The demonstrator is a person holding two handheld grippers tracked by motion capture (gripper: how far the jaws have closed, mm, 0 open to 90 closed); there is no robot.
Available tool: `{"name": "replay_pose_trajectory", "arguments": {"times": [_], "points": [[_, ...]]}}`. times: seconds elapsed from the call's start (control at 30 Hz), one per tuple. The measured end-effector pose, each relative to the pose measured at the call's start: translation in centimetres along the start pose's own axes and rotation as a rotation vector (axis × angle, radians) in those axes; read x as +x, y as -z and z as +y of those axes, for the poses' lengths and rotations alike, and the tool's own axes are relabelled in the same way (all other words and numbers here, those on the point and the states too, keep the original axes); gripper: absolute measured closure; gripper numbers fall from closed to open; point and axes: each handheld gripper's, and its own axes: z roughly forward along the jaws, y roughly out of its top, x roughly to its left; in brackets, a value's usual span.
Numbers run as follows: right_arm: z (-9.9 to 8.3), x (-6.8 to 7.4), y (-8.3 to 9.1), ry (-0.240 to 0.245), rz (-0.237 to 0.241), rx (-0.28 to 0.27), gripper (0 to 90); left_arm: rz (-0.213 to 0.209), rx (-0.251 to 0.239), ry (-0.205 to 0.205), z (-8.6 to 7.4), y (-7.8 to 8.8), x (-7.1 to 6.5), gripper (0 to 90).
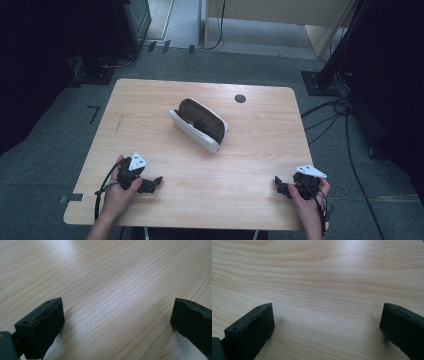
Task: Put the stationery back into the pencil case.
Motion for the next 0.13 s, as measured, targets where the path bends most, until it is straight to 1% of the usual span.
{"name": "replay_pose_trajectory", "arguments": {"times": [0.13], "points": [[0.00,0.00,0.01,0.001,0.000,0.000,0.0,0.000,0.000,0.000,0.00,0.00,0.00,0.0]]}}
